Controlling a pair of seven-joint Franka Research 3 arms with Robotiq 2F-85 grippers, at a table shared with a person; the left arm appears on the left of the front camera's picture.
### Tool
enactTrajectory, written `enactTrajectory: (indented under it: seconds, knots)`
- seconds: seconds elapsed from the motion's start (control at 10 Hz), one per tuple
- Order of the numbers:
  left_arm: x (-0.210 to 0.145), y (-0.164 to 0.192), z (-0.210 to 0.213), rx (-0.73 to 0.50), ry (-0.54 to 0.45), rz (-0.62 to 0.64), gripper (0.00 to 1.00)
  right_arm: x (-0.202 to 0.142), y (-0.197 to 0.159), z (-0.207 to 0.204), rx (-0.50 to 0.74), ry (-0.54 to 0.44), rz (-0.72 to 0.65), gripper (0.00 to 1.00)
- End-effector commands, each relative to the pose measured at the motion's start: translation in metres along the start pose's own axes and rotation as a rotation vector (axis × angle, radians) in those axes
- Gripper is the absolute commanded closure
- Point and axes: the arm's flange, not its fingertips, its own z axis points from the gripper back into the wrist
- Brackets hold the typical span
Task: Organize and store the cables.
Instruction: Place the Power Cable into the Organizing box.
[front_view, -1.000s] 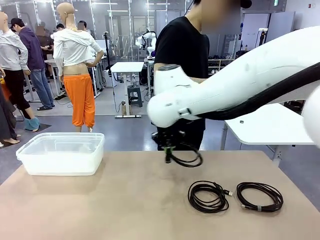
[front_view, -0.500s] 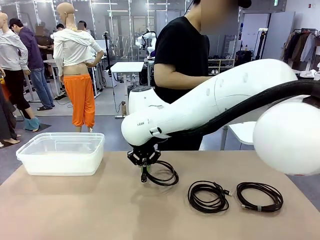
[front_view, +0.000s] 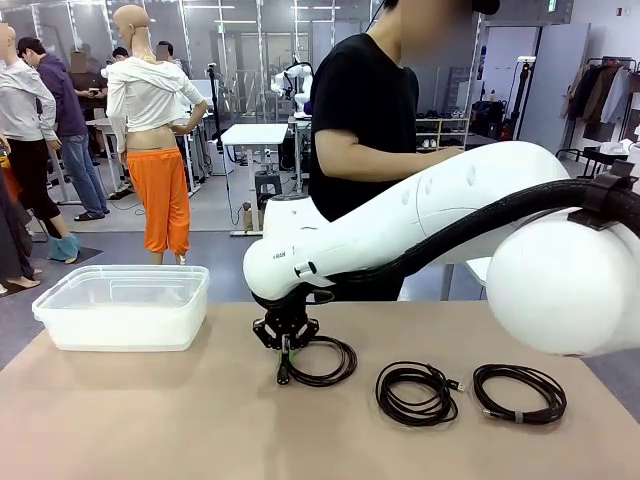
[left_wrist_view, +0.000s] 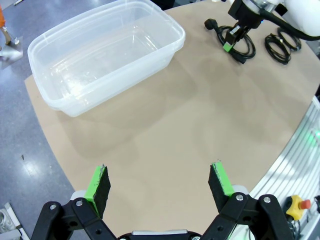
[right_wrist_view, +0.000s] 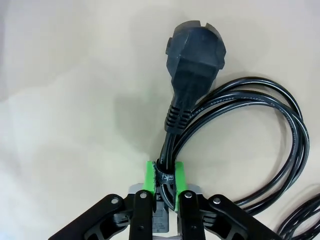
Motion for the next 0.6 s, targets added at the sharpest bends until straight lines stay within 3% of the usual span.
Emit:
enactTrajectory:
  seconds: [0.0,0.1,0.2,0.3,0.4,0.5]
  knots:
    - [-0.001,0.002,0.001,-0.012,-0.011,-0.009,0.0,0.0,-0.003,0.009,0.029,-0.009,0.015,0.75]
    - [-0.001,0.002,0.001,-0.012,-0.011,-0.009,0.0,-0.003,-0.004,0.013,0.035,-0.021,0.018,0.57]
    - [-0.001,0.002,0.001,-0.012,-0.011,-0.009,0.0,-0.004,-0.006,0.015,0.035,-0.029,0.017,0.47]
    - [-0.001,0.002,0.001,-0.012,-0.011,-0.009,0.0,-0.007,-0.007,0.017,0.032,-0.033,0.017,0.28]
    - [-0.001,0.002,0.001,-0.012,-0.011,-0.009,0.0,-0.009,-0.012,0.021,0.036,-0.045,0.018,0.19]
    - [-0.001,0.002,0.001,-0.012,-0.011,-0.009,0.0,-0.013,-0.02,0.03,0.054,-0.065,0.034,0.0]
